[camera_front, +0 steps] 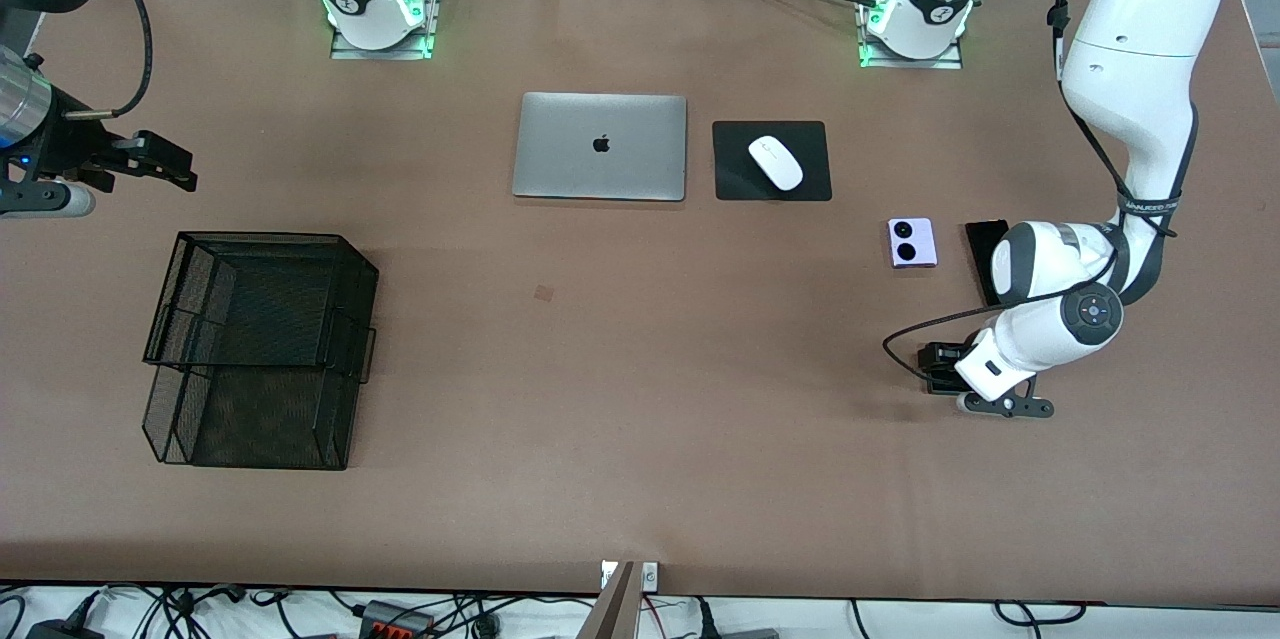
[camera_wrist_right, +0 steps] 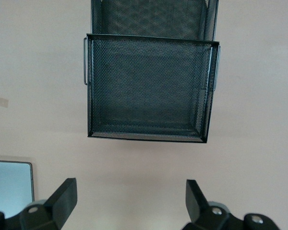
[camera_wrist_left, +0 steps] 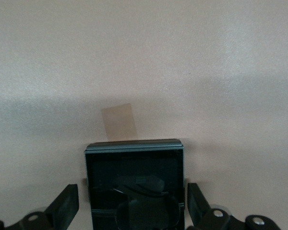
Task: Place phones with both arms
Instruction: 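Grasp the small black flip phone with the left gripper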
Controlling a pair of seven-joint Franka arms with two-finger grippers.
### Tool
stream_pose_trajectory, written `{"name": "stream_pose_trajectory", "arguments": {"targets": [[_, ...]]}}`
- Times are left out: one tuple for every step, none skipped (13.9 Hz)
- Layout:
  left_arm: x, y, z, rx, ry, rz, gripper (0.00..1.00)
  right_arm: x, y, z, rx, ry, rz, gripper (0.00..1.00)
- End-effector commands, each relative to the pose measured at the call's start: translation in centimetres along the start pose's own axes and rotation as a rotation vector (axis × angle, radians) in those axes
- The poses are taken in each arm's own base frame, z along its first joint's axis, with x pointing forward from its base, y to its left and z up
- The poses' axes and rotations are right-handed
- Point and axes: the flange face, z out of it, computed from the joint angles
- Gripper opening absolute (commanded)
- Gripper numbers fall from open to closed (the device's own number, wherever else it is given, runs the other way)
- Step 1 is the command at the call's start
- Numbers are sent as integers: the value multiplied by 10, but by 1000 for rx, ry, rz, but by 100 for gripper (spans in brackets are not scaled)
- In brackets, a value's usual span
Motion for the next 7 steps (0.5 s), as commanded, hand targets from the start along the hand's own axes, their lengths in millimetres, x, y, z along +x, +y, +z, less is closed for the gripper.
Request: {"name": "stream_pose_trajectory", "arguments": {"targets": [[-2, 3, 2, -4, 14, -7, 68, -2, -1, -8, -4, 9, 7, 100], [-2, 5, 3, -7, 13, -17, 51, -2, -1, -7, -4, 8, 7, 100], [-2, 6, 2, -8, 12, -39, 41, -3, -2, -10, -4, 12, 5, 100], [-1, 9, -2, -8, 11, -76, 33, -2, -2, -11, -5, 15, 4, 100], [1, 14, -9, -11, 19, -81, 30, -2, -2, -10, -3, 12, 5, 100], [5, 24, -30, -14, 21, -68, 29, -2, -2, -10, -3, 12, 7, 100], [7, 38, -46, -21, -6, -50, 29, -1, -2, -8, -3, 9, 7, 100]]}}
